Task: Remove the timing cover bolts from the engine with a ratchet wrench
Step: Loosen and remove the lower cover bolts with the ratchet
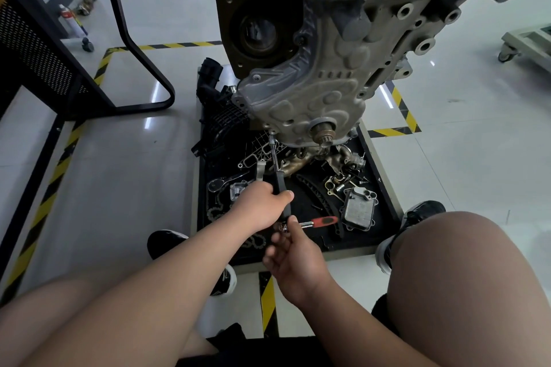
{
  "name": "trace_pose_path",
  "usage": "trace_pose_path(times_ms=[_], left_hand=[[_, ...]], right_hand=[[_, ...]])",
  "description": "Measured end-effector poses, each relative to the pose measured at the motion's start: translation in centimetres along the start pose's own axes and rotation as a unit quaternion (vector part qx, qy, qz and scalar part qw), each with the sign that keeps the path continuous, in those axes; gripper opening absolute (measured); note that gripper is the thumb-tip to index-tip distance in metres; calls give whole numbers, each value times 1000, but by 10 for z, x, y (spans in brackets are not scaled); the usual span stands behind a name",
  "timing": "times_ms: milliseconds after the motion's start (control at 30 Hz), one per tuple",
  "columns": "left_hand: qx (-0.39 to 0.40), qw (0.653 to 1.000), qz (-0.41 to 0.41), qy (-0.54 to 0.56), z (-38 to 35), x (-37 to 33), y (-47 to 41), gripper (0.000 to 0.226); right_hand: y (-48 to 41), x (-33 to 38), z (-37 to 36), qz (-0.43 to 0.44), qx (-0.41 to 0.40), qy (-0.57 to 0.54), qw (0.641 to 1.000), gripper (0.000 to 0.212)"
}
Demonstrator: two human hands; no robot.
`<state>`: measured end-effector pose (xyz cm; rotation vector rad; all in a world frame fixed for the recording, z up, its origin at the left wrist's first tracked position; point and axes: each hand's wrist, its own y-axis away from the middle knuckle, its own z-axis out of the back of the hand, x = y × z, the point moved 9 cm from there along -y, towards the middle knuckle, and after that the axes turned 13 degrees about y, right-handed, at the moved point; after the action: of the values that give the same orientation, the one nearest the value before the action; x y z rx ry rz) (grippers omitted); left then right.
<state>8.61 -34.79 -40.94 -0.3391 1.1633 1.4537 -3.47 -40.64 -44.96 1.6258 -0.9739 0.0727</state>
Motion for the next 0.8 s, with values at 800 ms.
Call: trace_pose_path(times_ms=[800], left_hand=[[21, 999, 9, 33, -3, 3, 0, 38]], right_hand=[[-9, -3, 6, -32, 15, -43, 998, 42]])
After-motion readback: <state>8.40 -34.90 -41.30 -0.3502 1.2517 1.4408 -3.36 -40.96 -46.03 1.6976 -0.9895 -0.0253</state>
